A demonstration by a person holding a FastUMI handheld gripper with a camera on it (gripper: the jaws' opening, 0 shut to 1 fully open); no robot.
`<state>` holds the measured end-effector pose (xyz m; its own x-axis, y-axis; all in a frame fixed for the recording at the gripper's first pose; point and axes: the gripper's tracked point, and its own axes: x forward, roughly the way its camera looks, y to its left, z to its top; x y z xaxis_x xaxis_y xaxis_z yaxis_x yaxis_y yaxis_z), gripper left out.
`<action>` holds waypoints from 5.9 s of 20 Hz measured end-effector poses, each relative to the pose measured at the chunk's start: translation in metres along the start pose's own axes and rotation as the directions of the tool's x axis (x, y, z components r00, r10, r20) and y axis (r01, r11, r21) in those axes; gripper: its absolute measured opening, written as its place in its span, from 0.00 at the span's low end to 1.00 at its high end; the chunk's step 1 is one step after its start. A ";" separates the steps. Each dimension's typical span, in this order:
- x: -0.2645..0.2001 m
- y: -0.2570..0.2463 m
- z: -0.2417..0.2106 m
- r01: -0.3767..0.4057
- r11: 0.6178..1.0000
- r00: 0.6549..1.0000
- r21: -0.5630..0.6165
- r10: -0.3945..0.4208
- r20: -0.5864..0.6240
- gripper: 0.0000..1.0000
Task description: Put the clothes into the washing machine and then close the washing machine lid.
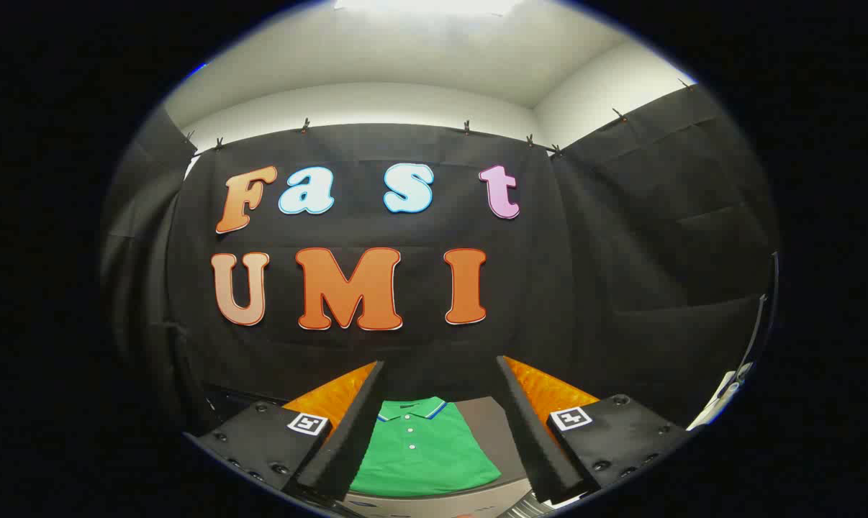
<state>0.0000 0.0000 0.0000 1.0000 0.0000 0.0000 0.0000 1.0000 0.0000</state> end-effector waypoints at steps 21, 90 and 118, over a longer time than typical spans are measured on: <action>0.006 0.022 -0.002 -0.056 0.998 0.998 -0.020 0.056 0.008 0.96; 0.091 0.113 -0.096 -0.341 0.930 0.940 0.135 0.338 0.045 0.07; 0.083 0.497 -0.256 -0.564 0.808 0.786 0.169 0.588 -0.192 0.08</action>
<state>0.0834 0.4968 -0.2559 0.7856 0.5881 -0.1925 -0.5638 0.8084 0.1689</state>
